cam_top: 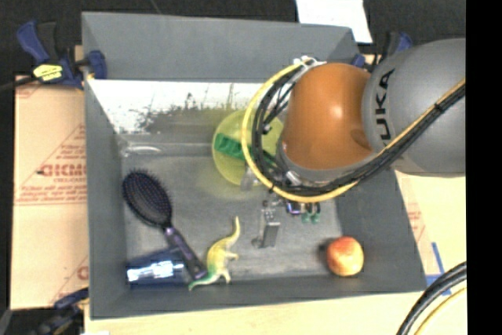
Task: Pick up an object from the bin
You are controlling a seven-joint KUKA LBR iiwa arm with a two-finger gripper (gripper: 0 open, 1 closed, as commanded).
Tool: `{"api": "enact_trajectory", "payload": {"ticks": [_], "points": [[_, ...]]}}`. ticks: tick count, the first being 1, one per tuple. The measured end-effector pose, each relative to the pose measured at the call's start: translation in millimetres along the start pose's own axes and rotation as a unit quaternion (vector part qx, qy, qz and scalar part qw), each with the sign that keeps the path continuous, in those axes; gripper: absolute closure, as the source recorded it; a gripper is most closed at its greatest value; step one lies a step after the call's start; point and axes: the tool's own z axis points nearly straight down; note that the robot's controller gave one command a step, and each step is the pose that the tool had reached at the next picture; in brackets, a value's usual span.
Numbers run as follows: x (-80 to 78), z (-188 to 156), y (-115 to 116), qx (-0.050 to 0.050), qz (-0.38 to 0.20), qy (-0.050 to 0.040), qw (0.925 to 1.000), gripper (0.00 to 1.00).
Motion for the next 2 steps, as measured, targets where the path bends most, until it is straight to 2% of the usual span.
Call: {"api": "enact_trajectory", "payload": {"ticks": [1,2], "points": [[-1.7,-4,0,0.000,0.002,-0.0040,1.0000,0.00],[24.1,113,43,0.000,-0.271,-0.0036,0.9624,0.00]]}}
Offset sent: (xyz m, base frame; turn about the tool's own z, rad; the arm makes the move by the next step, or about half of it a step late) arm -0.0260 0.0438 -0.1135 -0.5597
